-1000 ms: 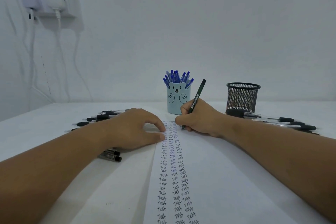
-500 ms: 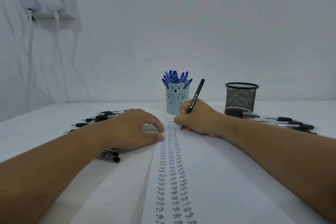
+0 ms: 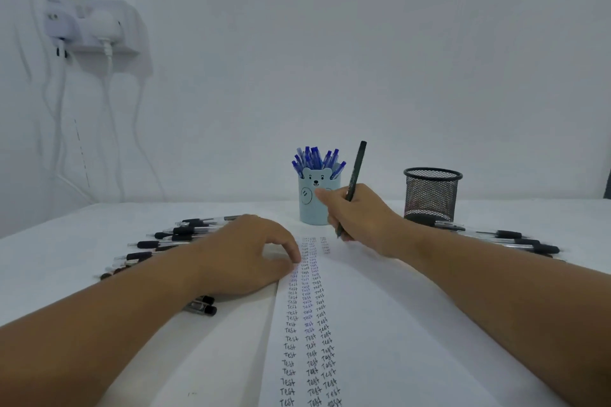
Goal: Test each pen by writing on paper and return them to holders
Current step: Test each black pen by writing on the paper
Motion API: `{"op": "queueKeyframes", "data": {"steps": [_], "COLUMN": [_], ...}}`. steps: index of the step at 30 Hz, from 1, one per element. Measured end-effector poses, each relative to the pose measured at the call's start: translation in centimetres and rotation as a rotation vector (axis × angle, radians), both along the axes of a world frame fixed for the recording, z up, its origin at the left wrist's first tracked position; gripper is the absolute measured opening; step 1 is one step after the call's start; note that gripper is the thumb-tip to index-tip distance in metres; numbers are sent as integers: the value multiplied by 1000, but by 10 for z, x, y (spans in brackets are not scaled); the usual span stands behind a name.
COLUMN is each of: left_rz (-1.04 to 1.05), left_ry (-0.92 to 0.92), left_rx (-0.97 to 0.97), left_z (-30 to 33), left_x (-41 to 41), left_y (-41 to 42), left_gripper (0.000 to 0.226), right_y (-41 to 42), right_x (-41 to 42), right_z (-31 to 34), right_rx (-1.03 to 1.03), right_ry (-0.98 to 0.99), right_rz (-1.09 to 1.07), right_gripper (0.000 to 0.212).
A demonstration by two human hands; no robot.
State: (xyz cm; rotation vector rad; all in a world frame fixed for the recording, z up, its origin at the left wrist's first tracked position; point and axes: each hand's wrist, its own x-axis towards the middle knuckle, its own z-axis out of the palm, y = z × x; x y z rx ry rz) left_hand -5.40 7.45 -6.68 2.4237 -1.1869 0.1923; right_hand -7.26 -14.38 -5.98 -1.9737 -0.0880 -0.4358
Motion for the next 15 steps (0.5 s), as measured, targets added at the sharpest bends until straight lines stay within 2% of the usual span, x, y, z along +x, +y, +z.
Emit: {"op": "queueKeyframes", "data": {"steps": [5,8,13,15], "left_rz": [78,73,-59,-118], "left_ry": [-34,-55,-29,-66], "left_rx": [-313,-439,-445,-415], "left_z": [9,28,47,50], "left_x": [-1,-11,-45,-65], "left_y": [-11,-22,-59,-81], "left_gripper": [9,11,25,21], "right_y": [-17,-30,-50,-62], "right_x": [-21,-46,-108,-137], "right_z": [33,37,37,40], "right_rx": [-161,-303,-461,-472], "right_ry": [-62,-90,-75,-95], "right_rz": [-26,-56,-74,-77], "right_gripper": [33,37,35,30]}}
